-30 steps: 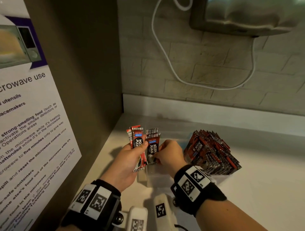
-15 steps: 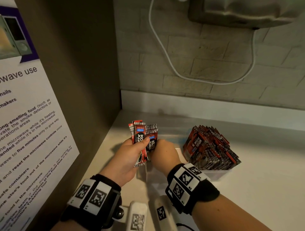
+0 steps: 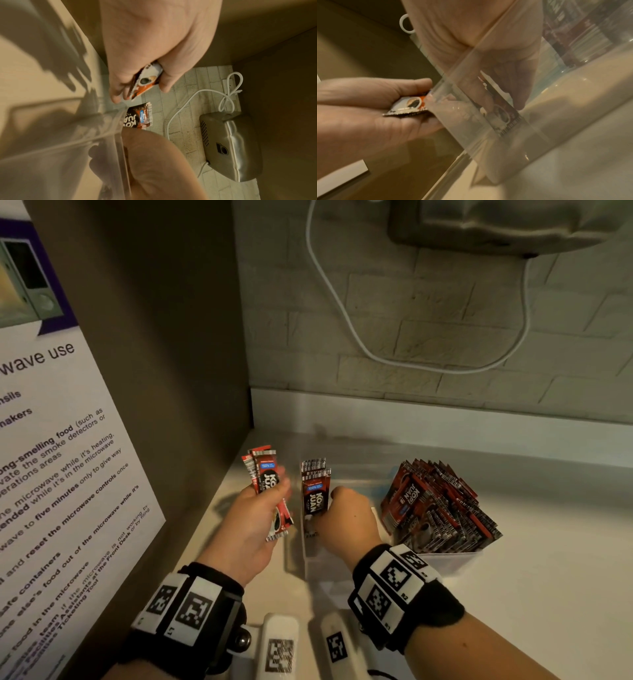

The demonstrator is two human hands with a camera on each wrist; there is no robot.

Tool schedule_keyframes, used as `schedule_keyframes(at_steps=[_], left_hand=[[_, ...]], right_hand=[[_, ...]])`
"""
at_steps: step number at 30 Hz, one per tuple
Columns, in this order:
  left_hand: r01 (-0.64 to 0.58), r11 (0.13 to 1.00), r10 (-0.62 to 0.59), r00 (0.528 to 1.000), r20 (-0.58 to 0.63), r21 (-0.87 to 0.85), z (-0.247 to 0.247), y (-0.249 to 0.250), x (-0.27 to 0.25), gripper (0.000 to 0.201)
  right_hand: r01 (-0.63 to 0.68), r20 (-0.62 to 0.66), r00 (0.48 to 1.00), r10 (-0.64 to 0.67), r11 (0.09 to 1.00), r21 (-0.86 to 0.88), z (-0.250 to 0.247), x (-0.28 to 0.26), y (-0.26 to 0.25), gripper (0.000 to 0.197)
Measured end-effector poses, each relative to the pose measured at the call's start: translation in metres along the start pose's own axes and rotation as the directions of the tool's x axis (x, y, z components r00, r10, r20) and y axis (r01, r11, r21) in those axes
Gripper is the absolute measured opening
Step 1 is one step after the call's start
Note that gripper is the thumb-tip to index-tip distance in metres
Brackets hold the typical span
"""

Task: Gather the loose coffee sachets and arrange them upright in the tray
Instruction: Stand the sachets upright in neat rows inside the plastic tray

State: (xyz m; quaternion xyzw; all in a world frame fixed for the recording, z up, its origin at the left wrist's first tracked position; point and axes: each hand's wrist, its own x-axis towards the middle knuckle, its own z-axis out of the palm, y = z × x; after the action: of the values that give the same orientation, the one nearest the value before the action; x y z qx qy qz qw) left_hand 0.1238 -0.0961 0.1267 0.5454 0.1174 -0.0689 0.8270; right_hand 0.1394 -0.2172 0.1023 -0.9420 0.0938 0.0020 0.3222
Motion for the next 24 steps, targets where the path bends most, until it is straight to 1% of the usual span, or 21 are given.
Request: schedule_keyframes(at_steps=[1, 3, 5, 6, 8, 10, 12, 13, 15, 16, 18, 20, 22, 24], left_hand=[[-0.013, 1.000, 0.012, 0.999, -0.030, -0.022, -0.002, 0.000, 0.003, 0.027], [-0.042, 0.998, 0.038, 0.995, -0.088, -0.049, -0.007, 0.000, 0.007, 0.017], [-0.060, 0.997, 0.054, 0.989, -0.135, -0.045, -0.009, -0.001, 0.008, 0.006], [-0.064, 0.997, 0.058, 0.988, -0.146, -0.039, -0.009, -0.002, 0.008, 0.003], [-0.073, 0.997, 0.070, 0.988, -0.137, -0.017, -0.010, -0.002, 0.007, 0.006], [-0.069, 0.998, 0.069, 0.993, -0.099, 0.004, -0.008, 0.000, 0.004, 0.008], [-0.061, 0.998, 0.061, 0.996, -0.059, 0.007, -0.004, 0.003, 0.000, 0.019], [-0.067, 0.998, 0.067, 0.997, -0.041, 0.006, -0.003, 0.004, -0.001, 0.021], [-0.100, 0.995, 0.100, 0.995, 0.004, 0.000, 0.001, 0.004, -0.004, 0.017], [-0.118, 0.993, 0.118, 0.993, 0.021, -0.002, 0.004, 0.003, -0.005, 0.014], [-0.153, 0.988, 0.154, 0.987, 0.052, -0.005, 0.009, 0.003, -0.007, 0.010], [-0.195, 0.981, 0.194, 0.978, 0.075, 0.005, 0.012, 0.001, -0.009, 0.011], [-0.235, 0.969, 0.229, 0.970, 0.087, 0.069, 0.012, -0.001, -0.010, 0.014], [-0.240, 0.966, 0.229, 0.967, 0.112, 0.099, 0.012, -0.002, -0.011, 0.022]], right_hand=[[-0.007, -0.011, 1.000, 0.007, 1.000, 0.015, -0.001, 0.000, 0.000, 0.018], [-0.012, -0.035, 0.999, 0.014, 0.998, 0.068, -0.003, 0.000, 0.000, 0.025], [-0.001, -0.076, 0.997, 0.016, 0.980, 0.197, -0.007, -0.001, 0.000, 0.041], [0.013, -0.109, 0.994, 0.019, 0.958, 0.287, -0.009, -0.002, 0.000, 0.044], [0.052, -0.174, 0.984, 0.029, 0.894, 0.444, -0.015, -0.004, -0.001, 0.039], [0.101, -0.213, 0.977, 0.030, 0.810, 0.578, -0.022, -0.007, -0.004, 0.029], [0.147, -0.230, 0.973, 0.020, 0.716, 0.683, -0.031, -0.011, -0.007, 0.019], [0.152, -0.207, 0.978, 0.001, 0.673, 0.723, -0.036, -0.014, -0.009, 0.014], [0.128, -0.100, 0.992, -0.080, 0.630, 0.766, -0.044, -0.022, -0.012, 0.008], [0.111, -0.039, 0.991, -0.127, 0.622, 0.775, -0.047, -0.026, -0.014, 0.007], [0.098, 0.039, 0.978, -0.207, 0.611, 0.785, -0.046, -0.031, -0.014, 0.014], [0.102, 0.063, 0.969, -0.241, 0.616, 0.781, -0.042, -0.033, -0.014, 0.014], [0.087, 0.072, 0.970, -0.231, 0.611, 0.787, -0.039, -0.033, -0.011, 0.009], [0.063, 0.083, 0.973, -0.215, 0.594, 0.802, -0.040, -0.034, -0.009, 0.008]])
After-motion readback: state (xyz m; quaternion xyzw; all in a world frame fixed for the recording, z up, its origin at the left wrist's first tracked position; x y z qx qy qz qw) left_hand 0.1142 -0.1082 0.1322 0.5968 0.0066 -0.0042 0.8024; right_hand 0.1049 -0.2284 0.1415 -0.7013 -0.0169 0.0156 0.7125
